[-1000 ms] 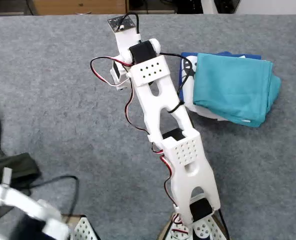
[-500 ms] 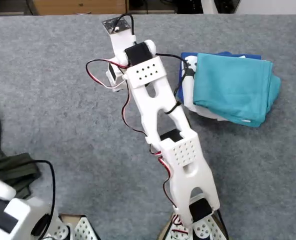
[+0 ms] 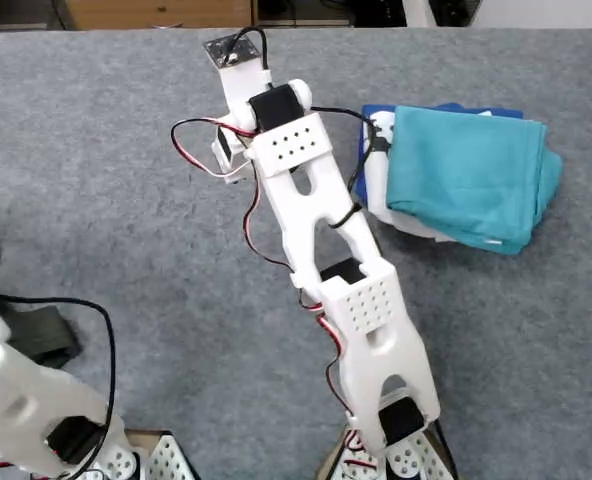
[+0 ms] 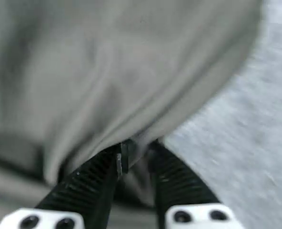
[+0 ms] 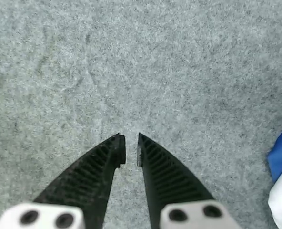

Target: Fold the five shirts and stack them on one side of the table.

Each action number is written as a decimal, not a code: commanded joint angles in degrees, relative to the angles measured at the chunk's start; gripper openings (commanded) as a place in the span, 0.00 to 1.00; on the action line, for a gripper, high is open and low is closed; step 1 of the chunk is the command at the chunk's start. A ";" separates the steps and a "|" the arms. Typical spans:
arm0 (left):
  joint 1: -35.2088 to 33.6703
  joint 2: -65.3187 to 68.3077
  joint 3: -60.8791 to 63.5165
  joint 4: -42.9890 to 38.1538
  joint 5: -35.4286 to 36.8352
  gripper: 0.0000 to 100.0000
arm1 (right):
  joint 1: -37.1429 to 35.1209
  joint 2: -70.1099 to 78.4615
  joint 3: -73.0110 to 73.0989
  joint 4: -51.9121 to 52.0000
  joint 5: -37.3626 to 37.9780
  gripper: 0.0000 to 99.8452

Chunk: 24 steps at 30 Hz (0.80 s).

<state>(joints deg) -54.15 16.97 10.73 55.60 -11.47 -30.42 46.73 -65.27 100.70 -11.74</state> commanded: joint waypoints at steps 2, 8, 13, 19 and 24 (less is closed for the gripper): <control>-2.11 7.43 -10.02 0.88 -1.67 0.02 | 0.57 -0.40 -0.66 -0.18 0.62 0.06; -0.44 11.03 -21.89 15.21 -1.76 0.02 | 0.57 -0.40 -0.66 -0.26 0.70 0.06; 6.59 9.45 -32.97 29.98 -1.85 0.02 | 0.57 -0.40 -0.66 -0.26 0.70 0.06; 23.38 5.67 -40.70 40.00 -1.76 0.02 | 0.75 -0.48 -0.75 0.18 0.62 0.06; 40.00 2.86 -41.14 42.99 -1.41 0.02 | 4.35 -0.92 -1.36 0.79 0.62 0.06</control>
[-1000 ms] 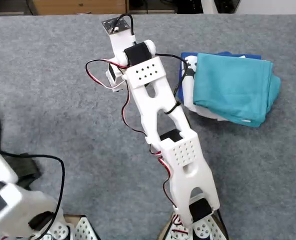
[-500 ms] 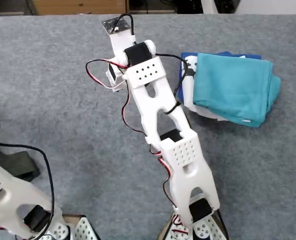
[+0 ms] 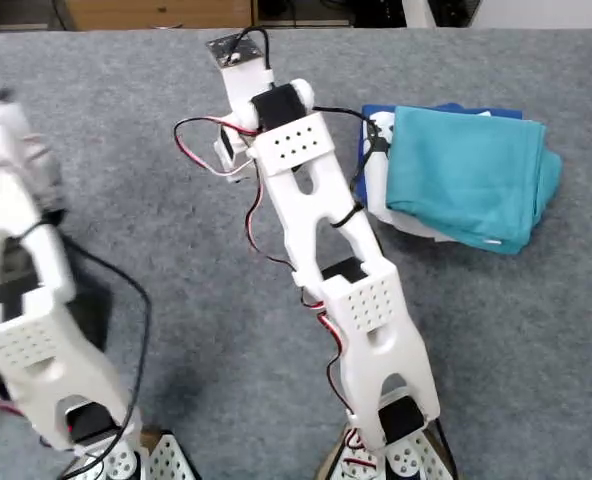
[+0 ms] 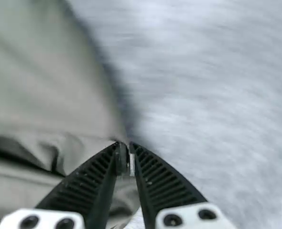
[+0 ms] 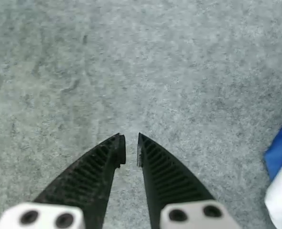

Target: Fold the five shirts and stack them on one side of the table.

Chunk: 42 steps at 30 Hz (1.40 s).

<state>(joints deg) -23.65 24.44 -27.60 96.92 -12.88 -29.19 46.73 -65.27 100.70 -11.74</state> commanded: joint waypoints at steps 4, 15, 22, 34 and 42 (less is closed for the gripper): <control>20.22 -8.13 -2.81 1.49 0.09 0.02 | 8.84 -0.92 -2.77 1.58 0.97 0.06; 38.33 -12.62 -12.75 -0.97 7.65 0.02 | 19.21 -6.55 -3.21 1.49 8.88 0.06; 38.07 -12.44 -16.97 -4.66 16.18 0.08 | 20.79 -6.81 -2.95 1.49 9.14 0.06; 23.30 -13.23 -8.26 4.13 4.92 0.20 | 19.56 -7.25 -0.75 1.76 21.71 0.06; 24.26 -28.00 20.92 3.69 -8.53 0.10 | 10.15 -18.24 27.21 1.32 33.23 0.06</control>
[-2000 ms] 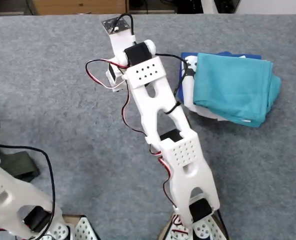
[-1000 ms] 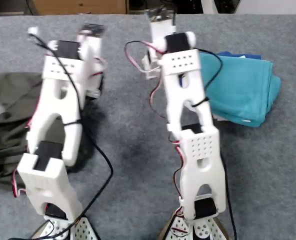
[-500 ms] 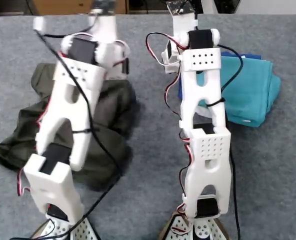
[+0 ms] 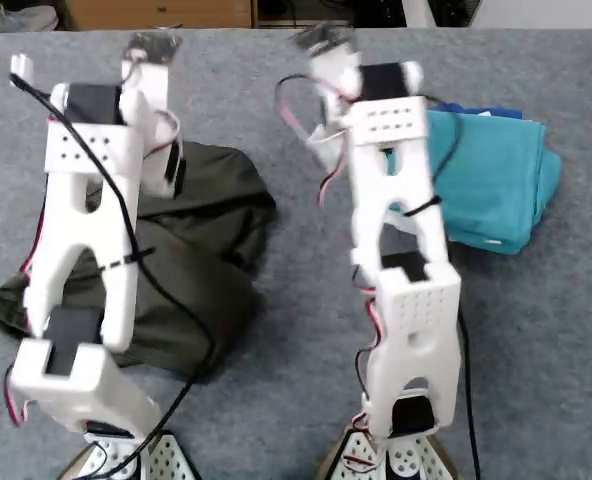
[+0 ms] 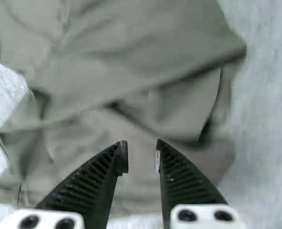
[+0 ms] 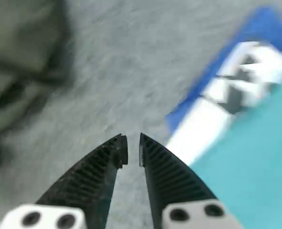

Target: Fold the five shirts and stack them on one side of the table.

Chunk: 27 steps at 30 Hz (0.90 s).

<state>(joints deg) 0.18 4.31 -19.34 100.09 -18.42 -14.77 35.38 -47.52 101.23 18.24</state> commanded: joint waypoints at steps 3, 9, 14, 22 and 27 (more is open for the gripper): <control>1.58 -14.37 28.48 -3.87 -3.43 0.10 | -7.25 -8.66 16.22 -1.14 4.57 0.06; 1.58 -24.57 51.69 -19.16 -3.34 0.10 | -7.69 -6.02 17.01 -6.77 4.13 0.06; 0.79 -26.24 60.92 -26.81 -3.25 0.09 | -7.78 -1.10 17.01 -14.59 4.13 0.06; -9.32 -26.15 61.80 -35.52 -3.60 0.02 | -7.78 1.54 17.01 -21.10 4.04 0.06; -18.64 -26.15 61.45 -39.56 -3.78 0.02 | -7.69 1.89 17.19 -22.86 4.04 0.06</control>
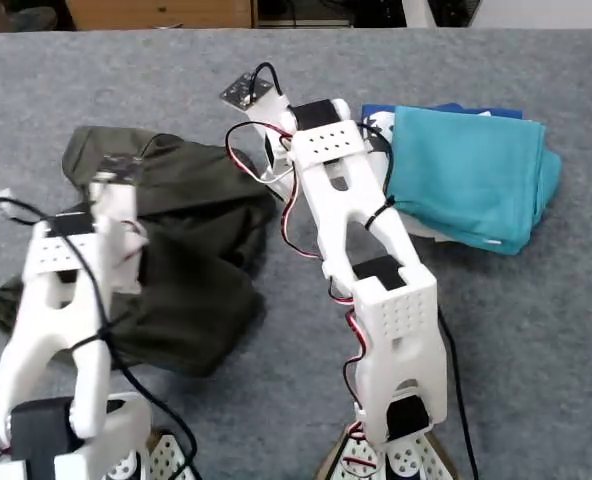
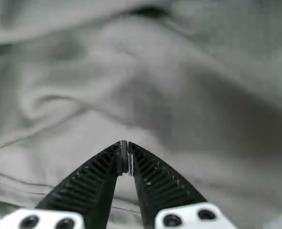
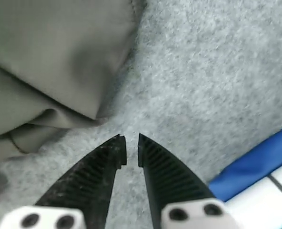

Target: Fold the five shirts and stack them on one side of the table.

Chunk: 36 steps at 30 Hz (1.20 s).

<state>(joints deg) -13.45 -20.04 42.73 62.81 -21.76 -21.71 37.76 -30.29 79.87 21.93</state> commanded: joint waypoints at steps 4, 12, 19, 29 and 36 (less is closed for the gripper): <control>-8.70 -1.89 -0.70 -2.20 -2.37 0.02 | -0.75 0.31 -0.13 -2.20 -0.79 0.06; 6.24 -2.24 -15.21 21.19 10.64 0.10 | 1.36 2.07 0.13 -5.63 -9.67 0.06; 17.58 -0.22 -6.33 15.21 20.31 0.23 | 3.30 2.07 0.40 -8.70 -13.01 0.06; 8.62 19.82 -13.80 11.60 22.86 0.03 | 3.82 2.07 0.31 -10.11 -13.71 0.06; -9.49 27.65 -39.56 25.05 12.48 0.02 | 3.82 2.15 0.40 -10.11 -13.71 0.06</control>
<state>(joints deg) -15.65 6.77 14.95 83.91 -5.05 -18.46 40.48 -29.76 70.73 8.75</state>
